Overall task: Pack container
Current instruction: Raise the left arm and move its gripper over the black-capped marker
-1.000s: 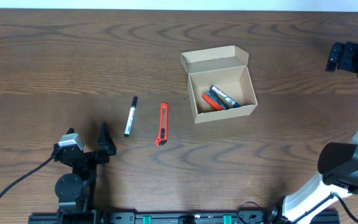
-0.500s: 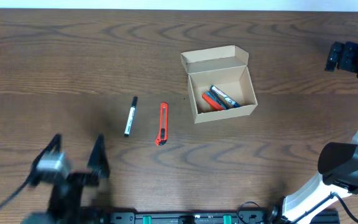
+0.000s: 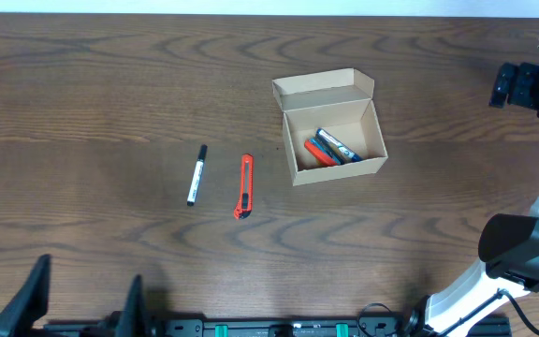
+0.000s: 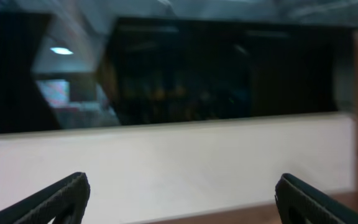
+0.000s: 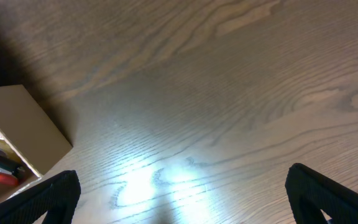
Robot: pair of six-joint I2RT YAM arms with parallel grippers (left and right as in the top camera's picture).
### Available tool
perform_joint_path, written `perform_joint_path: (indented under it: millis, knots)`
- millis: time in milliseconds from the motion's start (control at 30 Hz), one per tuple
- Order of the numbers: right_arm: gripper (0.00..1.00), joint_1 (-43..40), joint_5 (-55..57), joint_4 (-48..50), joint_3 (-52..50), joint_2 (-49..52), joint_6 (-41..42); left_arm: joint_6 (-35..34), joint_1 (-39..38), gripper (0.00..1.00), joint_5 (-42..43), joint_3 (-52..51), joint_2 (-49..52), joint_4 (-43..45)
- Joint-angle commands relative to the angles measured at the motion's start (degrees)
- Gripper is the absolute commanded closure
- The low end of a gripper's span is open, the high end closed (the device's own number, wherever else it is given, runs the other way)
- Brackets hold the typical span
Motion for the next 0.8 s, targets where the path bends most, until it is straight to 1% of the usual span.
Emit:
perform_joint_path:
  millis: [0,100,200,300,367,433,533,600,633,700,767]
  knots:
    - [0.01,-0.17,-0.20,-0.04,0.72,-0.90,0.61,1.62,0.09,0.05,9.05,3.74,6.97,-3.72]
    - [0.01,-0.17,-0.20,-0.04,0.72,-0.90,0.61,3.91,0.09,0.05,11.87,9.51,15.17,-10.60]
    - [0.01,-0.17,-0.20,-0.04,0.72,-0.90,0.61,8.37,0.09,0.05,11.26,17.62,24.09,-19.21]
    - [0.01,-0.17,-0.20,-0.04,0.72,-0.90,0.59,13.51,0.09,0.05,3.78,26.71,33.90,-30.93]
    - [0.01,-0.17,-0.20,-0.04,0.72,-0.90,0.61,14.47,0.09,0.05,-2.71,31.10,40.24,-38.49]
    - [0.01,-0.17,-0.20,-0.04,0.72,-0.90,0.59,14.38,0.07,0.05,-4.92,33.05,45.38,-43.23]
    - [0.01,-0.17,-0.20,-0.04,0.72,-0.90,0.61,11.72,0.07,0.05,-4.90,33.18,52.46,-47.19]
    - [0.01,-0.17,-0.20,-0.04,0.72,-0.90,0.61,8.90,0.07,0.05,-6.97,33.16,56.39,-48.61]
    - [0.01,-0.17,-0.20,-0.04,0.72,-0.90,0.59,7.15,0.07,0.04,-9.09,33.16,57.86,-49.18]
    - [0.01,-0.17,-0.20,-0.04,0.72,-0.90,0.61,0.33,0.07,0.05,-18.58,33.16,62.31,-50.95]
    - [0.01,-0.17,-0.20,-0.04,0.72,-0.90,0.61,-2.03,0.07,0.05,-21.73,33.16,64.72,-51.32]
